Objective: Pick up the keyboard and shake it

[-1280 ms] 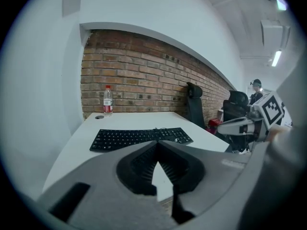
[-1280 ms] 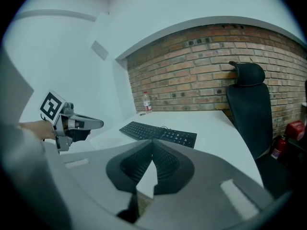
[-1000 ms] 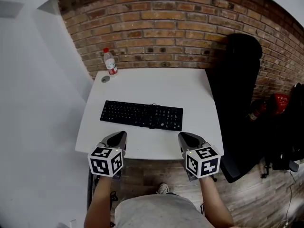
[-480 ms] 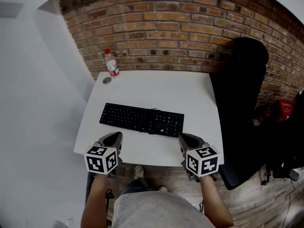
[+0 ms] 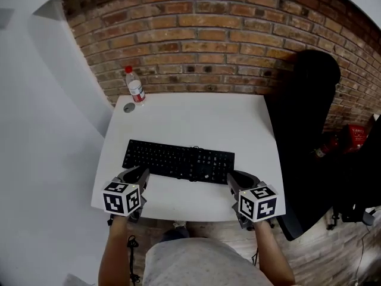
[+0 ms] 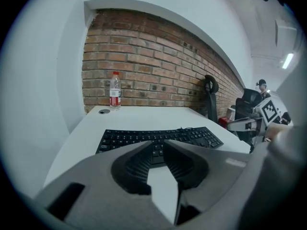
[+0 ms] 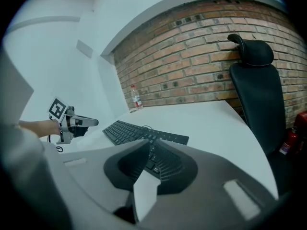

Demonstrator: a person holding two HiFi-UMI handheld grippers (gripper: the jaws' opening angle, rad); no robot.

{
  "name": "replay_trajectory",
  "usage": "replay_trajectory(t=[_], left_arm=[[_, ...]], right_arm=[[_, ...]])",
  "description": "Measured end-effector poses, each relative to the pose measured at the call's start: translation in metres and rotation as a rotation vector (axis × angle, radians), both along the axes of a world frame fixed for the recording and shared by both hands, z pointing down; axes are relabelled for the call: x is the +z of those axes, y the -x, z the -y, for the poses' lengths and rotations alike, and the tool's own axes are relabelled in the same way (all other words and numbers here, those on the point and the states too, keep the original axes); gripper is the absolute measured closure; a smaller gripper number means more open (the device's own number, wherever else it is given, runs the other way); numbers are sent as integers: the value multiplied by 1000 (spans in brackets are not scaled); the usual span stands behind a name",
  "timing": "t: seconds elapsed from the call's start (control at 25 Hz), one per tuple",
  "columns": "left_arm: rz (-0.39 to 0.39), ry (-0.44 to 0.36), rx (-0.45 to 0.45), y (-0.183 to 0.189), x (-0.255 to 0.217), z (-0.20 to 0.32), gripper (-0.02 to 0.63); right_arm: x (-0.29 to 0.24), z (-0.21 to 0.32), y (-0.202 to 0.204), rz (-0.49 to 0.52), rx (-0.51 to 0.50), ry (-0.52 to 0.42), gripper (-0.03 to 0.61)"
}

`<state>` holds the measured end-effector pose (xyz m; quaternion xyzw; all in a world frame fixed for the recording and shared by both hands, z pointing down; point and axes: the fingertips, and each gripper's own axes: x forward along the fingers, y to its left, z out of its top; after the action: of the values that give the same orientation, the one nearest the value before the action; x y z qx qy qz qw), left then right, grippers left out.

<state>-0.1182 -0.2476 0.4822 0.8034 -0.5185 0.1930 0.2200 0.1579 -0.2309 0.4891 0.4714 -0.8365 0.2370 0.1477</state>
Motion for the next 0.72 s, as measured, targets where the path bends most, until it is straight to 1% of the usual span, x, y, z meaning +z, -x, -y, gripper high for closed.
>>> replay_trajectory(t=[0.32, 0.72], left_arm=[[2, 64, 32, 39, 24, 44, 457], [12, 134, 59, 80, 47, 83, 351]], right_arm=[[21, 31, -1, -6, 59, 65, 476], [32, 59, -3, -14, 132, 109, 424]])
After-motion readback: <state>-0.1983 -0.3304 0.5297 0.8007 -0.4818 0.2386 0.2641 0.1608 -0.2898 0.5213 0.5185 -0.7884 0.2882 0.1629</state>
